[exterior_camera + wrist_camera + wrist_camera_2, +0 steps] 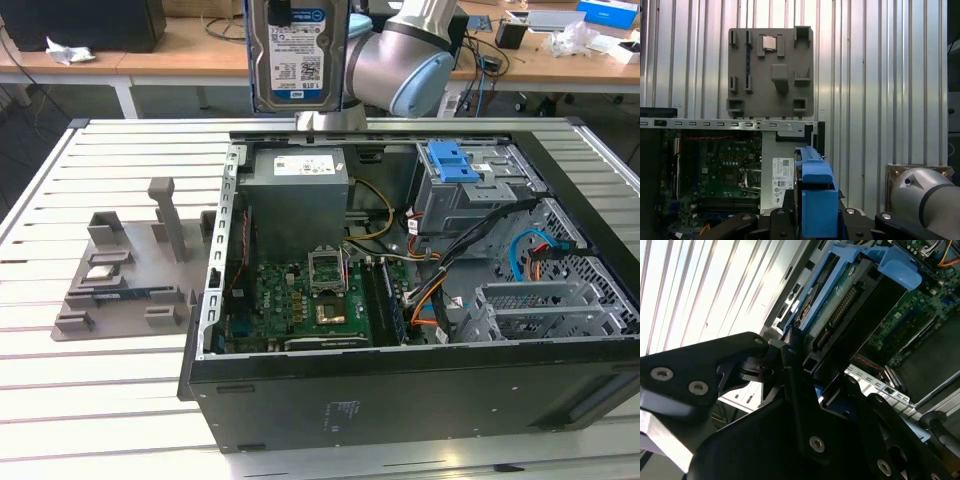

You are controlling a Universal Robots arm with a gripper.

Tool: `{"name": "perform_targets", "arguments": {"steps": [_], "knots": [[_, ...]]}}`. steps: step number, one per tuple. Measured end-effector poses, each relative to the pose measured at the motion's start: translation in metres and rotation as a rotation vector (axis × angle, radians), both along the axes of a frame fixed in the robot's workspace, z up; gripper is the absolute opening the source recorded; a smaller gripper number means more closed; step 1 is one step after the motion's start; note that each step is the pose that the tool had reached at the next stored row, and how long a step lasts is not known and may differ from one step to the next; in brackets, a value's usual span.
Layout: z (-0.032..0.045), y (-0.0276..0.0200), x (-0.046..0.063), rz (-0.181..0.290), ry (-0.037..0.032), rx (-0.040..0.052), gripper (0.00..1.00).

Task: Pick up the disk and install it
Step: 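Pick up the disk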

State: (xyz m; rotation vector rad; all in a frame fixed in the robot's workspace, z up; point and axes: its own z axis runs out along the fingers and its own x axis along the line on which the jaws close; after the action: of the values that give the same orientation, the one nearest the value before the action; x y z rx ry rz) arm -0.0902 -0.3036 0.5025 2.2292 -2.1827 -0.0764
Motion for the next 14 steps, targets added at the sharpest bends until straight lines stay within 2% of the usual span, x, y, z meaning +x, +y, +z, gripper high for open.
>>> {"name": "perform_targets", "arguments": {"steps": [7, 14], "knots": [[0.0, -0.0007, 0.021, 0.0, 0.0007, 0.0, 0.37], [0.0, -0.0104, 0.03, 0.0, 0.0014, 0.0, 0.37]]}}
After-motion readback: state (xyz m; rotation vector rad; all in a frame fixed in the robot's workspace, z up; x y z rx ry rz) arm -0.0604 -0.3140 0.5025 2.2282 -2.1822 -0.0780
